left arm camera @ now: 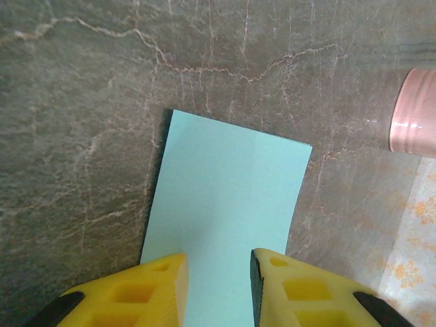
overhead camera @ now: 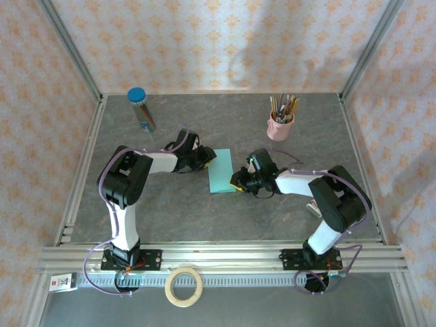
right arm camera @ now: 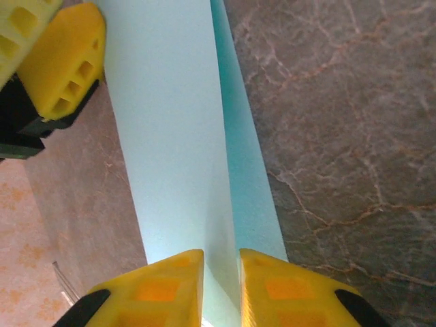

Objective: Fold a paper plane with a square sheet of paper (pick it up from the middle)

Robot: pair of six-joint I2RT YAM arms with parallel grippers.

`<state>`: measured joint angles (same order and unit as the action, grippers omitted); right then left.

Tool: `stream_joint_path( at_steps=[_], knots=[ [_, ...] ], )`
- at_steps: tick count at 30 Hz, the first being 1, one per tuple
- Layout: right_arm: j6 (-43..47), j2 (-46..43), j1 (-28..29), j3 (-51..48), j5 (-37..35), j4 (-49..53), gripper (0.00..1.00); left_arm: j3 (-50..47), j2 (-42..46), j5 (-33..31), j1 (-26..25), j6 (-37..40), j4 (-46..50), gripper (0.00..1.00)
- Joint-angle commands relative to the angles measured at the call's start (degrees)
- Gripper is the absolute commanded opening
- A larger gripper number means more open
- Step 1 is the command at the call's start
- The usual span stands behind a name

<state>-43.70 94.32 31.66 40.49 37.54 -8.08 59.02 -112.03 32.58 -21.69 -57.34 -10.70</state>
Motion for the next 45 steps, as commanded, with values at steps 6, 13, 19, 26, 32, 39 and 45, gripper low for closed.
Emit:
stream_joint_path(
  at_steps=[6,13,19,26,32,39,45],
  knots=[
    [-2.1,-2.8,-1.2,-1.7,0.9,-4.2,0.17,-0.7,-2.6,-0.1,0.2,0.8,2.0,0.32],
    [-1.1,-1.7,-1.1,-1.2,2.0,-1.4,0.14,-0.6,-2.5,-0.1,0.2,0.9,1.9,0.32],
    [0.2,-1.7,-1.1,-1.2,2.6,1.4,0.11,-0.5,-2.4,0.1,0.2,0.8,1.8,0.32],
    [1.0,-1.6,-1.1,0.1,3.0,1.6,0.02,-0.6,-2.4,0.4,0.2,0.8,1.5,0.32],
    [1.4,0.5,-0.6,3.3,4.6,1.4,0.0,-1.1,-2.2,0.9,0.1,0.9,0.5,0.32],
    [0.2,5.0,0.9,7.8,5.3,-0.9,0.0,-2.3,-2.3,1.3,0.1,0.7,-0.6,0.32],
    [-2.2,7.7,1.2,9.0,4.4,-5.2,0.0,-2.3,-2.3,1.8,-0.2,1.2,-1.0,0.32]
  ],
)
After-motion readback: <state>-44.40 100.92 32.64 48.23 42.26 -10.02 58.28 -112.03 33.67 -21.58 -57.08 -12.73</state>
